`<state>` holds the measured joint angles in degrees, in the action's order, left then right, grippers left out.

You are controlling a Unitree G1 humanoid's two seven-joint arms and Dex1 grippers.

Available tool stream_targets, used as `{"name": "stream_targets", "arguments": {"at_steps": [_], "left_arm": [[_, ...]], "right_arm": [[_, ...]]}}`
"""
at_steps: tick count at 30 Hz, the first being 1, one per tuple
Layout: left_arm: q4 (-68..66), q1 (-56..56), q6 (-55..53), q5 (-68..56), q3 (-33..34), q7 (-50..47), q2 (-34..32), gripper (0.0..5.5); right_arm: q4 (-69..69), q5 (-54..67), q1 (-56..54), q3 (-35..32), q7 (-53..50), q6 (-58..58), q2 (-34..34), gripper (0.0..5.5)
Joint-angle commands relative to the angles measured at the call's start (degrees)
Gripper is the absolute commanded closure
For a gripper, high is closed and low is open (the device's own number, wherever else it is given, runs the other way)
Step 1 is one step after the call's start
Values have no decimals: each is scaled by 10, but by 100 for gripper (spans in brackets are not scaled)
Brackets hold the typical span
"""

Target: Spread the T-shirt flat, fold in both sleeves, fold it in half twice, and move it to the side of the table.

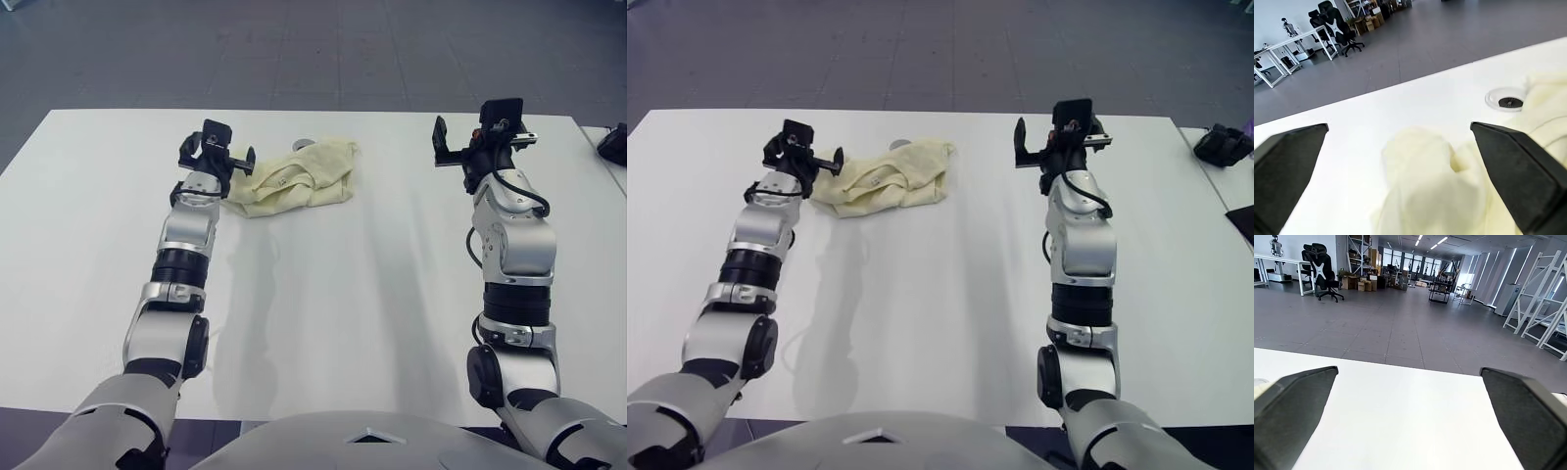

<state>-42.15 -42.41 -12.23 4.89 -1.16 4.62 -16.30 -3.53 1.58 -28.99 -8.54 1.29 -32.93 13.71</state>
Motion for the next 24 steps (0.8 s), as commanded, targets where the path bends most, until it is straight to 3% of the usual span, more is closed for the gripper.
{"name": "stream_targets", "arguments": {"at_steps": [1,5,9,17,24], "left_arm": [[-183,-79,54,88,-85,48,-18,10],[-225,-87,88,131,-129,84,-24,10],[-198,-55,124,134,-157,195,-30,10],[-32,70,107,115,-173,290,-45,10],[176,219,55,127,-229,371,-91,10]], "right_arm": [[1,-3,-8,-7,-10,3,2,11],[4,-1,-9,-8,-11,4,5,11],[0,-3,-4,-6,-6,0,11,11],[-32,24,46,41,126,-22,69,11],[-74,27,82,143,279,-18,145,11]]}}
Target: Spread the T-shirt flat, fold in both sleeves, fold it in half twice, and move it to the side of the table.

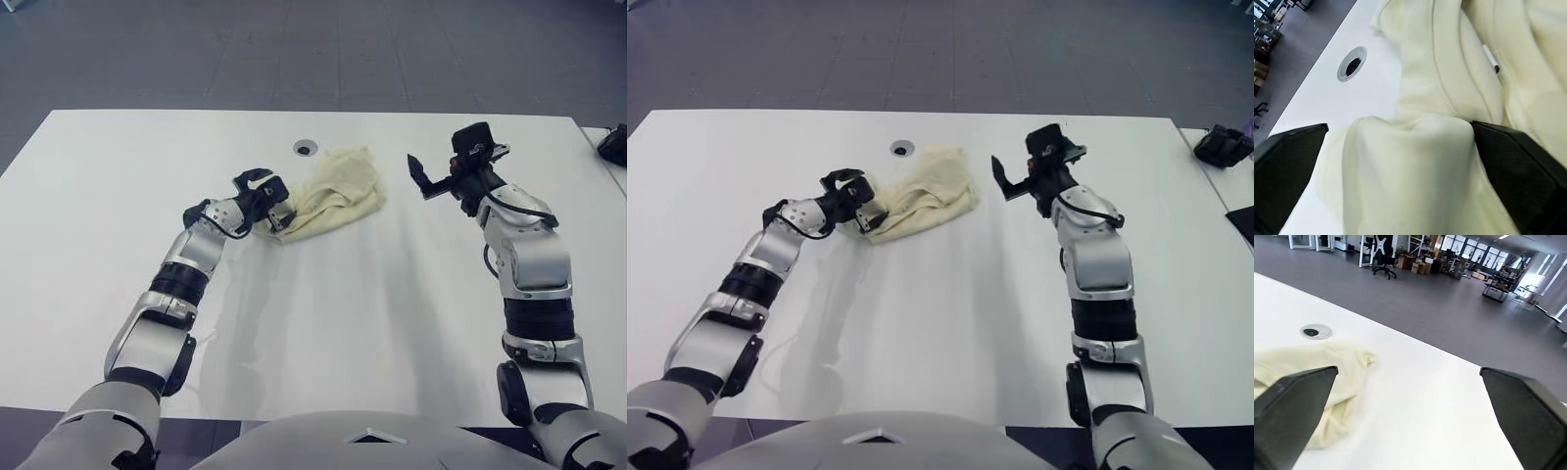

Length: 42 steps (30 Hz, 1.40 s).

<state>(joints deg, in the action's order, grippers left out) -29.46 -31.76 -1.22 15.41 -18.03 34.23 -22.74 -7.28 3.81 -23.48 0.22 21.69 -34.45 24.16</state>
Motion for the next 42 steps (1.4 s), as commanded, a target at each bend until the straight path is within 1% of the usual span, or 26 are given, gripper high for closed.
{"name": "stream_targets", "arguments": {"at_steps": [1,4,6,9,12,27,35,42], "left_arm": [[75,130,-61,18,-65,90,-38,10],[140,171,-61,5,-80,143,-79,10],[154,176,-62,5,-83,154,-96,10],[171,171,-71,-8,-76,159,-103,10],[187,166,-77,-20,-73,166,-105,10],[222,130,-84,0,-79,156,-123,10],[239,132,-94,-3,-80,153,-124,10],[248,138,-102,-3,-82,150,-124,10]], "right_arm": [[-50,4,35,76,102,1,53,11],[-86,-7,51,137,163,12,83,11],[-112,-19,66,170,201,29,112,11],[-142,-26,85,187,233,43,143,11],[-143,-58,95,203,236,65,160,11],[-76,-197,74,254,231,144,175,11],[-57,-230,74,248,221,161,156,11],[-91,-225,90,242,235,153,152,133]]}}
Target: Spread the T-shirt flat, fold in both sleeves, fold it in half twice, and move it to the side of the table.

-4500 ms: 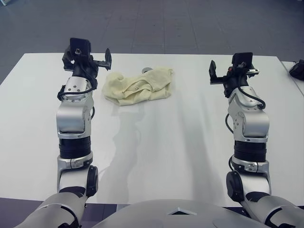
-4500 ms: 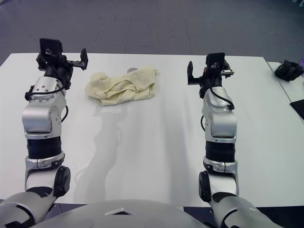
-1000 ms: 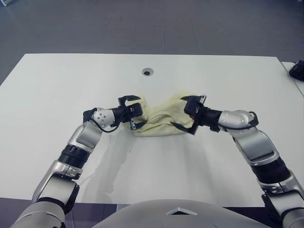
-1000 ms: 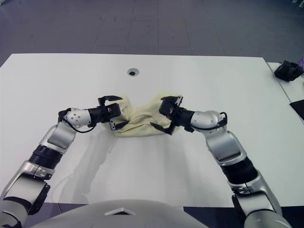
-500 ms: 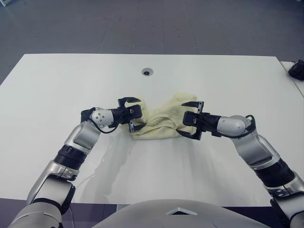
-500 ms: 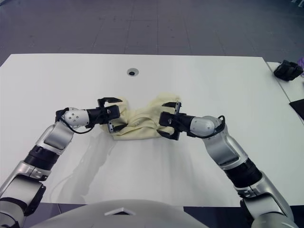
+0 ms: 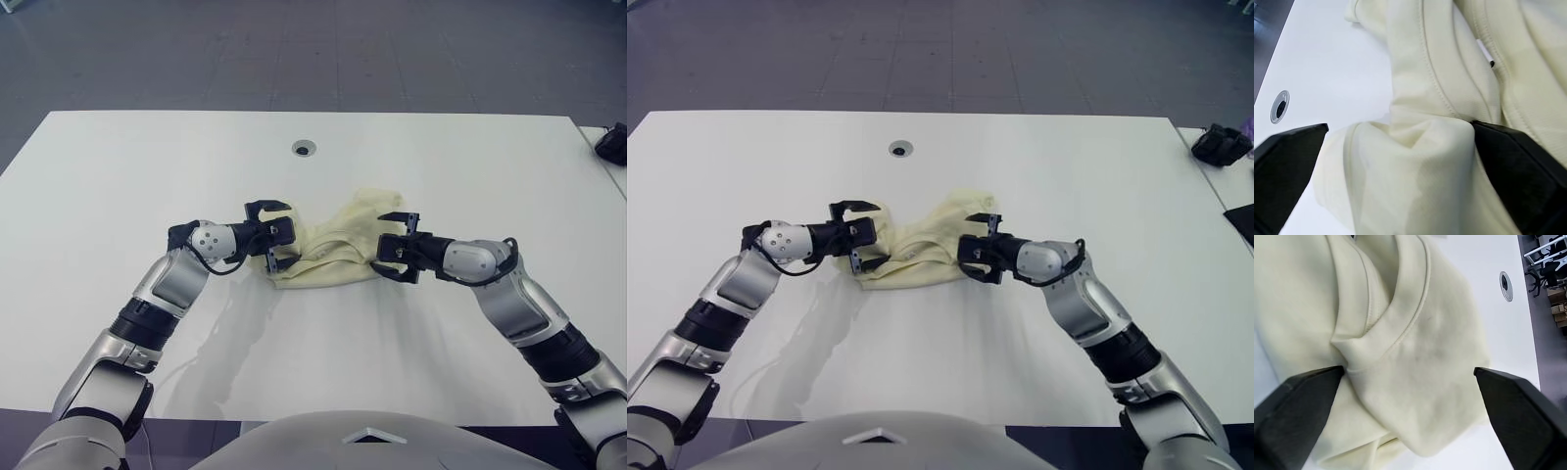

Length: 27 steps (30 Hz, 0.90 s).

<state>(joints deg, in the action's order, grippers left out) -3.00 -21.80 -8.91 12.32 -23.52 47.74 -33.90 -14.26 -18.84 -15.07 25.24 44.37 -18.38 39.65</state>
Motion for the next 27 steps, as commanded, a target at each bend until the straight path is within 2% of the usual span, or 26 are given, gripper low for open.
{"name": "stream_targets", "arguments": {"at_steps": [1,22,27], "left_arm": [[-16,39,-26,28,-28,15,-12,10],[-3,38,-35,26,-25,12,-13,10],[19,39,-45,18,-18,16,-16,10]], "right_arm": [[-24,3,6,-8,10,-8,-5,151],[-15,-18,28,-1,30,-2,-8,496],[-13,-19,26,-5,31,-3,-11,548]]}}
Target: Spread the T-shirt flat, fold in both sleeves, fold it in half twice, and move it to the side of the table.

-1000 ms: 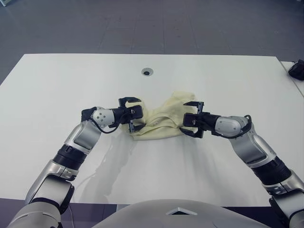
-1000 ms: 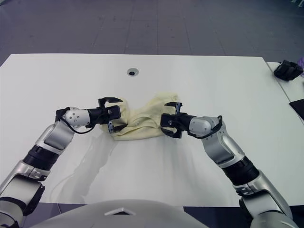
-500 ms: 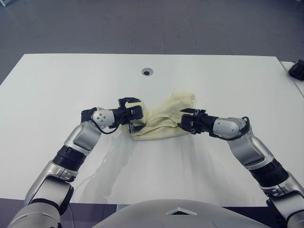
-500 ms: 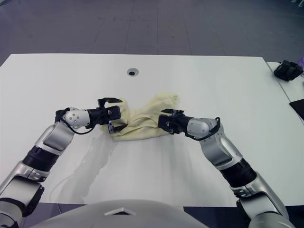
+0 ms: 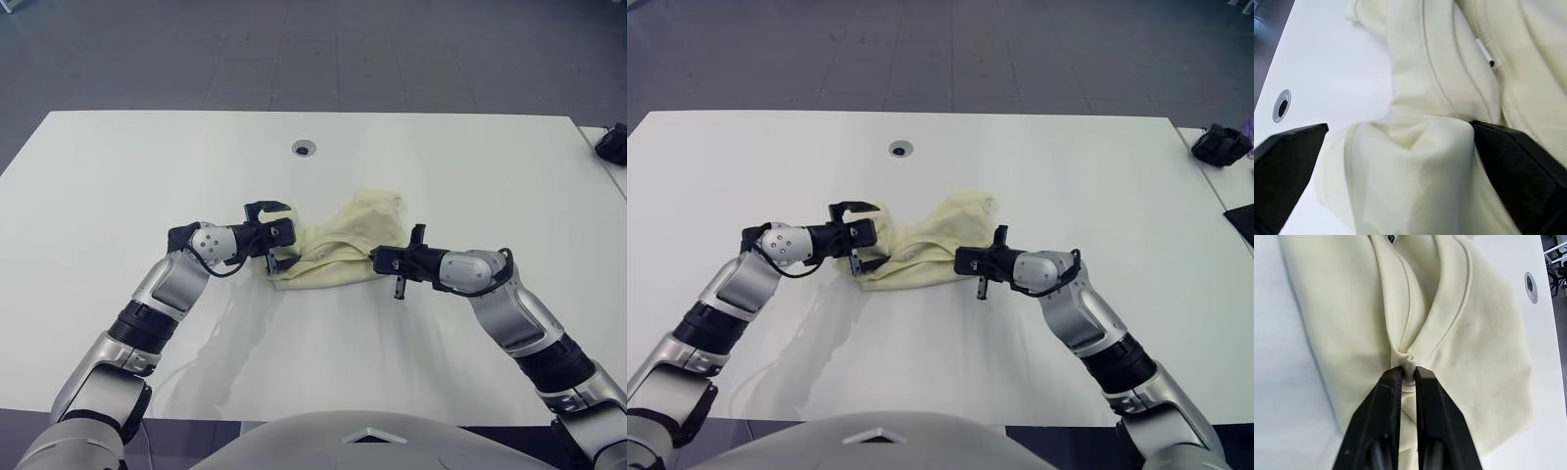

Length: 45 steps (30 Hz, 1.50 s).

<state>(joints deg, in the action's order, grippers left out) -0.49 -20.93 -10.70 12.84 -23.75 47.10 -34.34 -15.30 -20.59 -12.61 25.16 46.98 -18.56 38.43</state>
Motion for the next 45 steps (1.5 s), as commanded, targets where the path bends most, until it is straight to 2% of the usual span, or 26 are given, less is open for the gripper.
{"name": "stream_targets", "arguments": {"at_steps": [1,8,13,18,21,25,34,45], "left_arm": [[-4,28,-28,13,-14,22,-13,10],[24,4,-41,-12,34,-2,-3,10],[87,-8,-78,-91,112,2,5,10],[148,7,-115,-142,164,23,-31,10],[185,55,-120,-158,167,59,-71,10],[233,112,-132,-171,158,74,-91,10],[271,148,-176,-136,100,30,-76,10],[265,137,-183,-110,72,26,-79,176]], "right_arm": [[-2,-1,1,-5,5,-1,1,548],[-15,8,-5,-23,0,-12,-4,548],[-19,21,-9,-49,-9,-18,-12,548],[-19,27,-11,-67,-38,-16,-31,548],[-23,34,-13,-77,-53,-20,-48,548],[-22,36,-16,-86,-73,-20,-64,548],[-11,33,-27,-87,-88,-17,-68,548],[-8,34,-28,-85,-85,-15,-68,550]]}}
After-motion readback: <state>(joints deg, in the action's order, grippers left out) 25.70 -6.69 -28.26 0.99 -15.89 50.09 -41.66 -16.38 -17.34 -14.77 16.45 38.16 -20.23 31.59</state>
